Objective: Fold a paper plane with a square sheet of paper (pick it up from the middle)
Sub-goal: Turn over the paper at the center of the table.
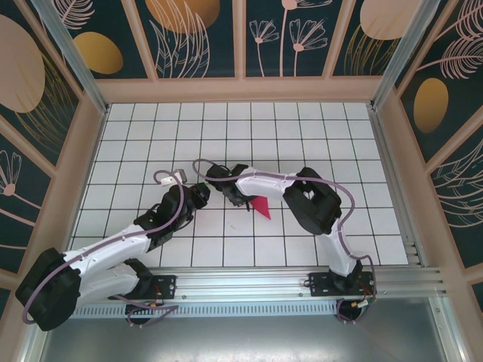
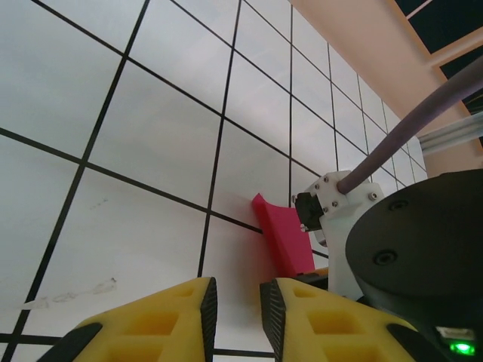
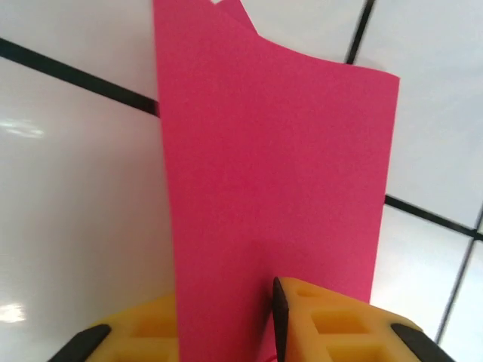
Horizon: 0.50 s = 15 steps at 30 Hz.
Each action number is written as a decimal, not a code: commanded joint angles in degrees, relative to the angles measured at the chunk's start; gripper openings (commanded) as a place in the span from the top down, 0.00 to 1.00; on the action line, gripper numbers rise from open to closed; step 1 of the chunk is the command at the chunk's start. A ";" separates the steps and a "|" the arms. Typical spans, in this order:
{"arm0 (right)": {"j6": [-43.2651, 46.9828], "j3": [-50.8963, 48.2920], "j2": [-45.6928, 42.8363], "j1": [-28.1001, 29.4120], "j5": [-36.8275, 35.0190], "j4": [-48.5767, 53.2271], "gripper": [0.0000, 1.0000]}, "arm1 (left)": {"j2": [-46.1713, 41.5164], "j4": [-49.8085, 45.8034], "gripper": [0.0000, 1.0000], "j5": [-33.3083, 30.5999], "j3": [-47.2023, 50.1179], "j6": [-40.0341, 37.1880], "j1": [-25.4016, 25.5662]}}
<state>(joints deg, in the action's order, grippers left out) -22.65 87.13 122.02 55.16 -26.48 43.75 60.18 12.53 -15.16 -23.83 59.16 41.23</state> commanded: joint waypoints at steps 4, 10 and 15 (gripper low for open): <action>-1.49 -1.46 -5.31 0.43 13.84 -4.06 0.53 | -0.31 -2.13 0.69 -1.30 0.76 -2.01 -0.26; -1.17 -13.58 -20.29 -4.31 28.89 -16.00 0.44 | 2.31 1.52 0.67 2.56 0.98 -3.07 -0.22; -0.86 -22.80 -27.23 -10.38 38.67 -22.79 0.45 | 7.05 4.20 0.65 7.32 -0.47 -4.30 -0.25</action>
<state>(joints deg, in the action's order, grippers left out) -23.24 67.90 96.57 46.76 3.81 27.03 65.36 14.04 -11.11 -23.62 56.80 41.23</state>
